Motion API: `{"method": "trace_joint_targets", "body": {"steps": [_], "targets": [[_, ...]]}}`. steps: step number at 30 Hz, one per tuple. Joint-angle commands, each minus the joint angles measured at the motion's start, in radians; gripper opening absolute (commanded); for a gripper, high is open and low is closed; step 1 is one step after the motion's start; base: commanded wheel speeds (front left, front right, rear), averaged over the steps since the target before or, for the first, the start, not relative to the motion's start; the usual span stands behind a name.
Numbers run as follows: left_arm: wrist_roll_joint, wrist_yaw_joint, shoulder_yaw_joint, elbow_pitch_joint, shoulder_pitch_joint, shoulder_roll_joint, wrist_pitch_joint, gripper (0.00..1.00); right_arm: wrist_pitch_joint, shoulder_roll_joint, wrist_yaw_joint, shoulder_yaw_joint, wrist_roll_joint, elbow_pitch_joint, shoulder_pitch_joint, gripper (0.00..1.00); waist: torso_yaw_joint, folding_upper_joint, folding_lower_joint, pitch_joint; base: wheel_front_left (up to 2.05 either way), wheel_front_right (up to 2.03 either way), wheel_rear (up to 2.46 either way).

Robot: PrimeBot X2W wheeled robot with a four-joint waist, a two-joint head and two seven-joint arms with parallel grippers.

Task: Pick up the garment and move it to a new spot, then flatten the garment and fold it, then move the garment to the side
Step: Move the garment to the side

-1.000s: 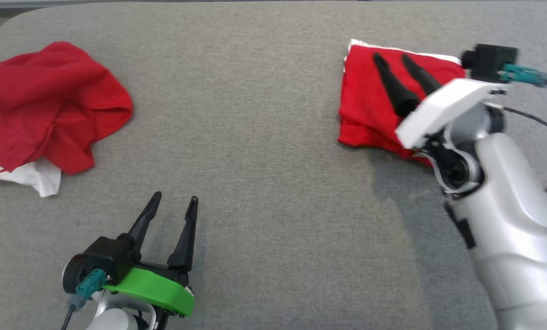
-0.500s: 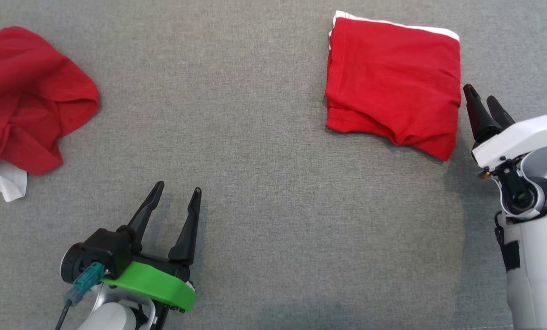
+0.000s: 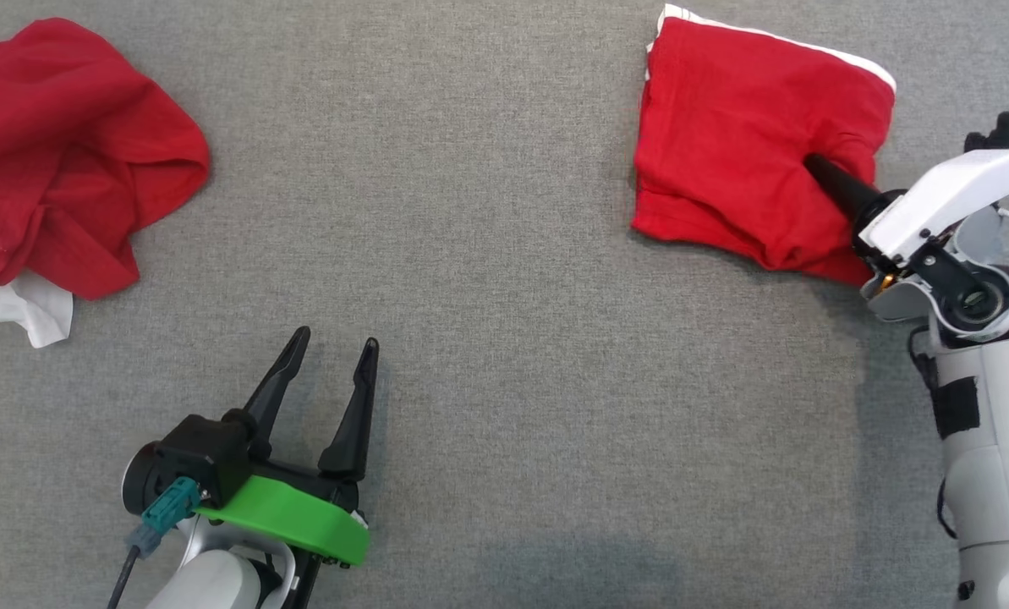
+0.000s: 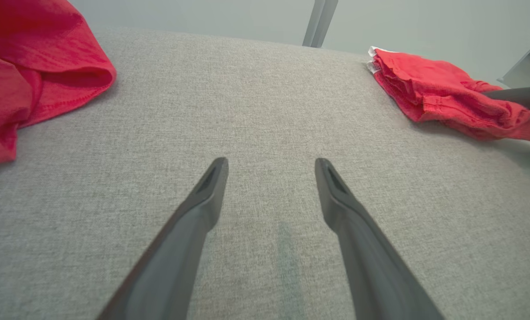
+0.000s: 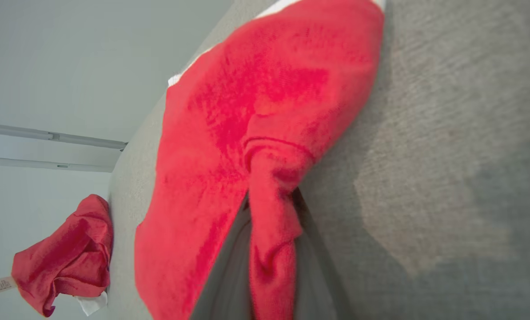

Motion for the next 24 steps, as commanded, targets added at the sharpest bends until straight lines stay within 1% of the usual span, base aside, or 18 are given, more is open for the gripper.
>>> {"method": "trace_joint_targets", "body": {"steps": [1,5,7,10,15,18,21,24], "targets": [[-0.008,-0.006,0.003,0.003,-0.011,-0.007,-0.007,1.00,0.024,-0.027,0.000,-0.002,-0.025,-0.009,-0.004,0.00,-0.001,0.0000,0.0000,0.005,0.00,0.00,0.00],[-0.008,-0.013,0.007,0.006,-0.022,-0.012,-0.011,1.00,0.071,-0.046,0.000,0.015,-0.072,-0.038,-0.014,0.00,-0.016,0.0000,0.0000,0.012,0.00,0.00,0.00],[-0.007,-0.014,0.009,0.002,-0.024,-0.013,-0.011,1.00,0.077,-0.050,0.000,0.016,-0.082,-0.046,-0.014,0.00,-0.024,0.0000,0.0000,0.016,0.00,0.00,0.00],[-0.004,0.000,0.019,-0.006,-0.020,-0.006,-0.014,1.00,0.084,-0.045,0.000,0.011,-0.111,-0.059,-0.023,0.00,-0.061,0.0000,0.0000,0.028,0.00,0.00,0.00],[0.007,0.014,0.039,-0.036,-0.011,0.009,-0.017,1.00,0.088,-0.019,0.000,0.028,-0.143,-0.081,-0.017,0.00,-0.170,0.0000,0.0000,0.062,0.00,0.00,0.00],[0.020,0.015,0.033,-0.053,-0.033,0.024,0.000,1.00,0.076,-0.029,0.000,0.029,-0.162,-0.090,-0.001,0.00,-0.237,0.0000,0.0000,0.092,0.00,0.00,0.00],[0.033,0.020,0.039,-0.082,-0.055,0.045,0.020,1.00,0.059,-0.030,0.000,0.027,-0.190,-0.086,-0.016,0.00,-0.309,0.0000,0.0000,0.138,0.00,0.00,0.00],[0.056,0.019,0.037,-0.109,-0.080,0.086,0.059,1.00,0.035,-0.040,0.000,0.039,-0.237,-0.067,-0.053,0.00,-0.369,0.0000,0.0000,0.191,0.00,0.00,0.00]]}}
